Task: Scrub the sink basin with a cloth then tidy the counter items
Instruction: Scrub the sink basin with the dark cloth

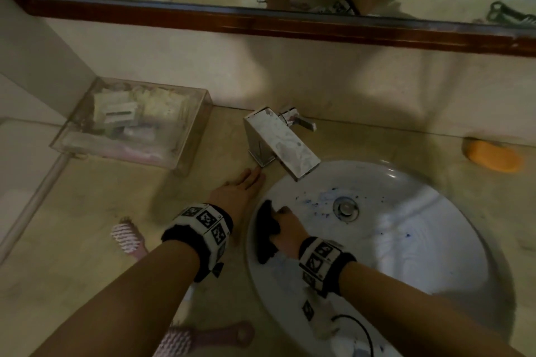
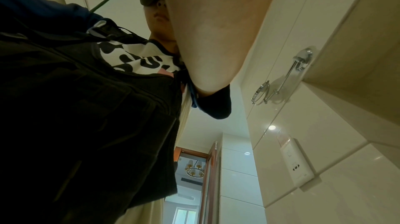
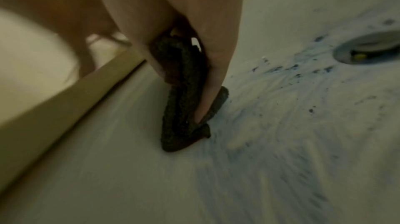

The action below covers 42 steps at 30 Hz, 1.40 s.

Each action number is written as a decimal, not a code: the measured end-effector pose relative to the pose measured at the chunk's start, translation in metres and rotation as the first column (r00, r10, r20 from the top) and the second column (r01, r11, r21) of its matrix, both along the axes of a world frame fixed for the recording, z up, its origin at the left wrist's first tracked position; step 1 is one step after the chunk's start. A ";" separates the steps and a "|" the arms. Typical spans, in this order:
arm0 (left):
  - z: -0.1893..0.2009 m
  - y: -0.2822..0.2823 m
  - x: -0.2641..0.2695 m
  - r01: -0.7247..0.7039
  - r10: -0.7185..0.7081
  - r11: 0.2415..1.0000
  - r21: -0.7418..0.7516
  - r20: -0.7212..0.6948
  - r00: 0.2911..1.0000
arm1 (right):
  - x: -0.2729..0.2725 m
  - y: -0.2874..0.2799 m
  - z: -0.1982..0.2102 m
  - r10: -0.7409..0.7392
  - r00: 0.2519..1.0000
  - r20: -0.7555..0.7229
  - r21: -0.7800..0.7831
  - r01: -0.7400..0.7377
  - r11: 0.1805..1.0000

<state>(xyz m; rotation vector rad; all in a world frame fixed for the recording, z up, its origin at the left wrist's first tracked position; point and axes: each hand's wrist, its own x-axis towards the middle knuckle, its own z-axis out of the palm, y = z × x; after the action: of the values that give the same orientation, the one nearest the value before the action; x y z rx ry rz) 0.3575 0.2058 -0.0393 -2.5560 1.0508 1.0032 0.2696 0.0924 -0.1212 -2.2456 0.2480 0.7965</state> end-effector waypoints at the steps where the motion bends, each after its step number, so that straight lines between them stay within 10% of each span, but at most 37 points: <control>1: -0.002 0.001 0.002 0.009 -0.008 1.000 0.021 -0.011 1.000 | -0.009 0.004 -0.002 0.029 1.000 -0.006 0.015 -0.029 0.999; 14: -0.005 0.000 -0.003 -0.010 0.009 0.999 0.031 0.021 1.000 | -0.081 -0.011 0.035 0.426 0.904 0.024 0.151 -0.425 0.893; 24: 0.001 0.000 -0.001 -0.008 0.008 1.000 0.002 0.001 1.000 | -0.030 -0.002 -0.008 0.068 0.998 0.001 -0.001 -0.068 0.998; 33: -0.002 0.002 0.001 0.036 -0.036 0.999 0.024 0.000 0.999 | -0.055 0.008 0.028 0.172 0.976 0.134 0.263 -0.203 0.943; 42: 0.002 0.000 0.001 0.004 -0.004 1.000 0.023 -0.010 1.000 | -0.003 0.004 -0.017 -0.260 0.963 -0.070 0.009 0.261 0.965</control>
<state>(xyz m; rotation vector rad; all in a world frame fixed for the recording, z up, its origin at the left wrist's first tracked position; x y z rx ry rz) 0.3583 0.2061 -0.0374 -2.5324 1.0410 1.0220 0.2662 0.0965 -0.1380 -2.1142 0.5541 0.7304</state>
